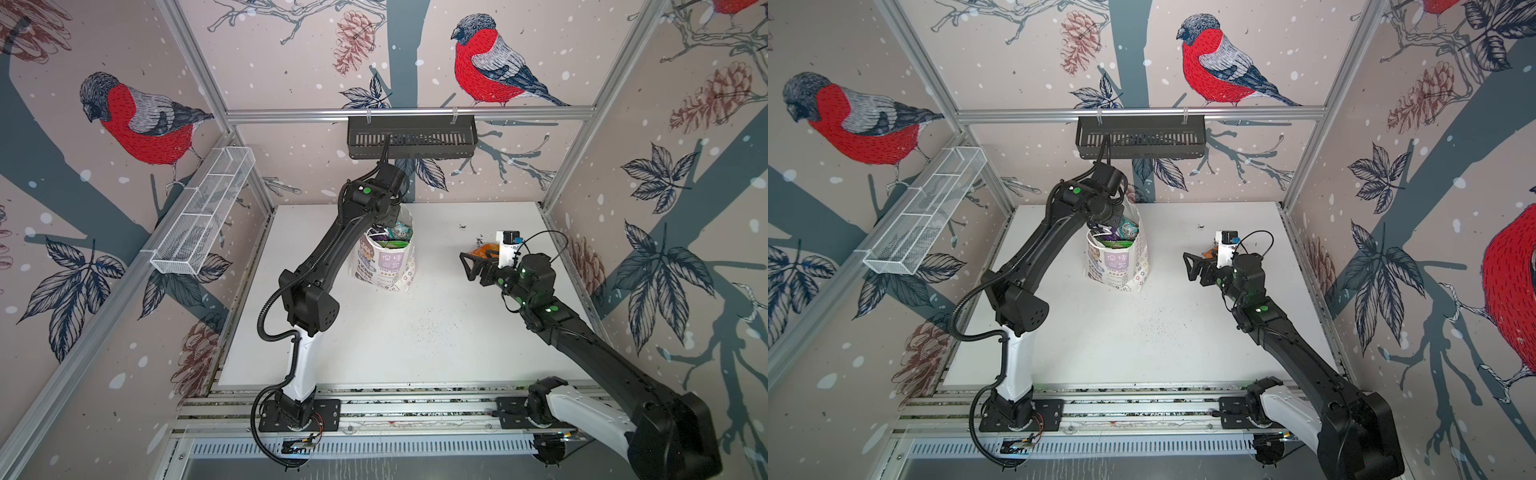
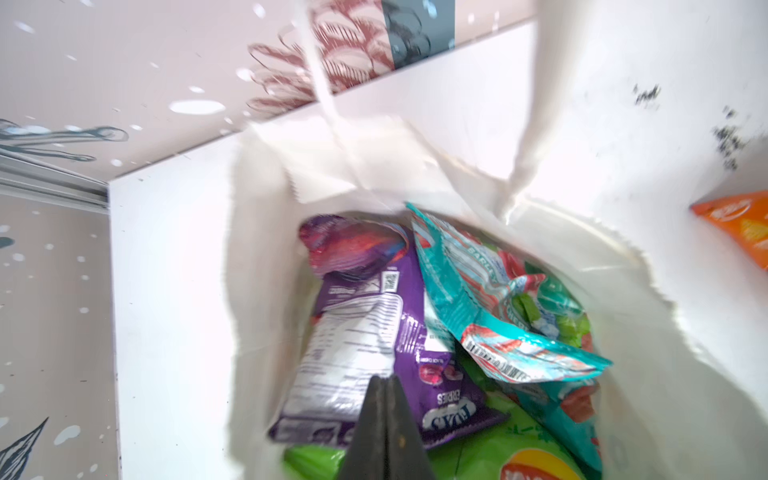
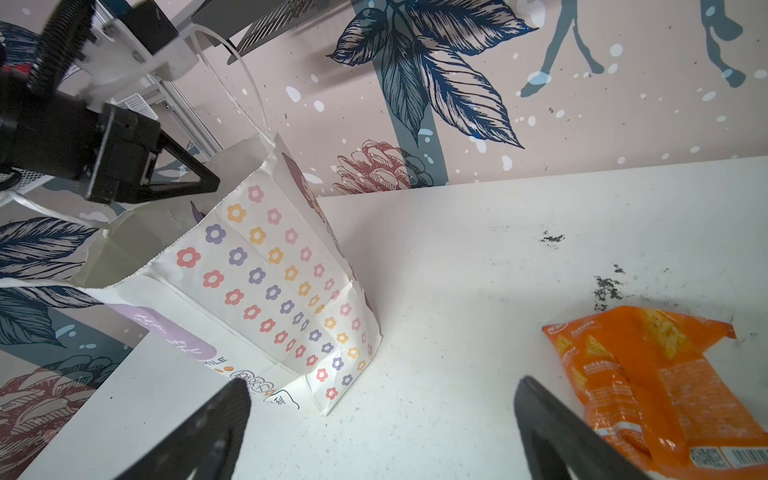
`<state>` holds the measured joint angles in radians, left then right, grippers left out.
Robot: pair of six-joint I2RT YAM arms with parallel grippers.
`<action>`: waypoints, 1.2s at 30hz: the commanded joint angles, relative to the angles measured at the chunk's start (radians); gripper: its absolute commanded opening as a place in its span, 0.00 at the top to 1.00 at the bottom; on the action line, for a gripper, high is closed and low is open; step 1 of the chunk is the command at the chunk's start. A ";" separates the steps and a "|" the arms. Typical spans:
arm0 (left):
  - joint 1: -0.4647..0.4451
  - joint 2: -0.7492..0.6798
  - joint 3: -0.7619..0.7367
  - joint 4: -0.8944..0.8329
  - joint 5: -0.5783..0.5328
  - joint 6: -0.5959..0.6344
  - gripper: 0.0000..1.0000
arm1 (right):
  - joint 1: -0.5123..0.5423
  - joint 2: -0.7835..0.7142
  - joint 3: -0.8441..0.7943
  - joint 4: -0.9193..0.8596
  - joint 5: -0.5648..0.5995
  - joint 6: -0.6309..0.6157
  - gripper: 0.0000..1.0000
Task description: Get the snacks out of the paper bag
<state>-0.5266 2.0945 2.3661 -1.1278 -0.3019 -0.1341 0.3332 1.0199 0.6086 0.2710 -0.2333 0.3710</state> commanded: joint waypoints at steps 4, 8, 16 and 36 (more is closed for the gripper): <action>0.001 -0.050 -0.006 0.059 -0.034 -0.012 1.00 | 0.001 -0.006 -0.003 0.033 0.020 0.012 0.00; 0.001 -0.039 -0.001 0.049 -0.013 -0.016 1.00 | 0.000 -0.006 -0.003 0.034 0.024 0.010 0.00; 0.000 -0.071 0.012 0.023 -0.124 -0.079 0.58 | 0.000 0.024 0.053 -0.023 0.054 -0.021 0.00; -0.004 -0.138 -0.030 0.007 0.074 -0.203 0.42 | -0.017 0.165 0.203 -0.256 0.064 -0.059 0.00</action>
<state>-0.5274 1.9713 2.3531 -1.1465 -0.3054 -0.3065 0.3134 1.1896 0.8112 0.0517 -0.1513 0.3138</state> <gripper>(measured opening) 0.582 0.997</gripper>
